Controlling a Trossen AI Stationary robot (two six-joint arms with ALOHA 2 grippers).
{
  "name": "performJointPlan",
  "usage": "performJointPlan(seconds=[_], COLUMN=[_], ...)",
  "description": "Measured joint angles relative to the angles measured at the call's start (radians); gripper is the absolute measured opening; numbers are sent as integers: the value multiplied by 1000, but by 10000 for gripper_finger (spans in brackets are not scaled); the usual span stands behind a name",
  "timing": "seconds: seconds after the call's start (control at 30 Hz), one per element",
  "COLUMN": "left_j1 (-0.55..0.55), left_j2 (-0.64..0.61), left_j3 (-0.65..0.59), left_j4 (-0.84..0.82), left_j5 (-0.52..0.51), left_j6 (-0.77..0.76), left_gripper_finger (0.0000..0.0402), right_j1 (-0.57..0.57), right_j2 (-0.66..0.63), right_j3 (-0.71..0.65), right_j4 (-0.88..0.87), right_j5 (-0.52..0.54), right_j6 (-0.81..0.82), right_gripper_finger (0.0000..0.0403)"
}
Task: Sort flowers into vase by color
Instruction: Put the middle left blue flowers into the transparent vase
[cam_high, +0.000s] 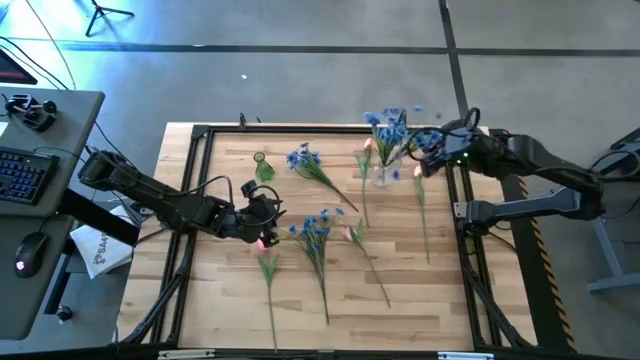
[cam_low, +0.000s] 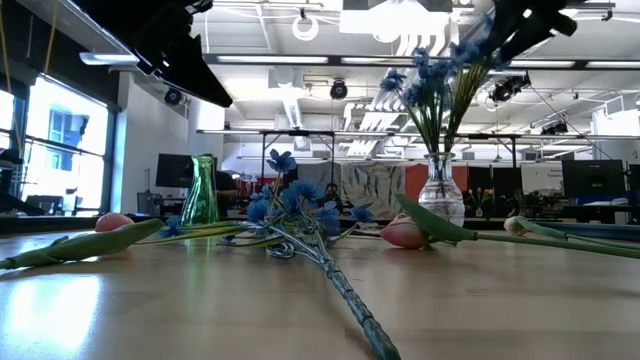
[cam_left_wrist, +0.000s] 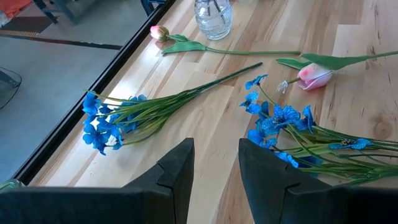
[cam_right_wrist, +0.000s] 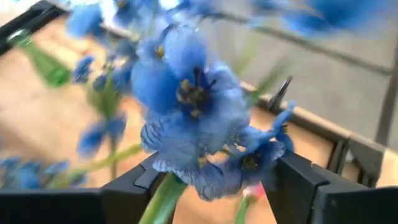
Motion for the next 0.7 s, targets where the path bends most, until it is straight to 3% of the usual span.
performJointPlan(seconds=[0.1,0.23,0.5,0.7], left_j1=[0,0,0,0], left_j2=[0,0,0,0], left_j3=[0,0,0,0], left_j4=[0,1,2,2], left_j5=[0,0,0,0], left_j6=[0,0,0,0], left_gripper_finger=[115,115,115,115], right_j1=[32,71,40,-85], right_j2=[0,10,76,134], right_j3=[16,-37,-165,-64], right_j4=[-43,-18,276,222], right_j5=[-55,-50,-4,-72], right_j6=[3,5,-200,-265], right_gripper_finger=[192,176,153,205])
